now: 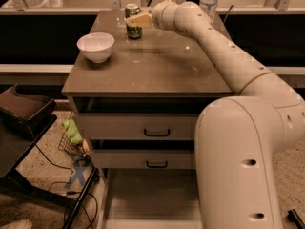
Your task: Place green can into bottom drawer
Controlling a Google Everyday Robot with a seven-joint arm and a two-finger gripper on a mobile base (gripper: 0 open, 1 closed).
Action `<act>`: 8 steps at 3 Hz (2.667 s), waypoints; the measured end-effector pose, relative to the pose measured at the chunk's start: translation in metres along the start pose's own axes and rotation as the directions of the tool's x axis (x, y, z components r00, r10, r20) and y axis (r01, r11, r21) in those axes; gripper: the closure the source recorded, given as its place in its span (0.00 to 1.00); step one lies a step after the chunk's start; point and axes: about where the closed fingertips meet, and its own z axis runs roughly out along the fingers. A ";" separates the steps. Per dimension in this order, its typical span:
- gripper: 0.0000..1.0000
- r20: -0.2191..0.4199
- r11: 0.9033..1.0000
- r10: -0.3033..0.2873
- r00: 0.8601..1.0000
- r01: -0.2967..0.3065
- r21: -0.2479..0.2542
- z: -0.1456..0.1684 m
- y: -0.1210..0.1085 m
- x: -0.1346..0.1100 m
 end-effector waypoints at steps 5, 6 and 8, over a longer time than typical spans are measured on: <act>0.80 0.073 0.983 0.137 0.988 -0.127 -0.132 0.061 0.040 0.018; 1.00 0.071 0.983 0.138 0.988 -0.127 -0.136 0.062 0.043 0.019; 1.00 0.167 0.975 0.076 0.983 -0.039 -0.217 0.020 0.067 -0.055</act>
Offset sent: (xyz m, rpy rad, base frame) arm 0.0433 0.0573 -0.0351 0.2112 0.0464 0.1272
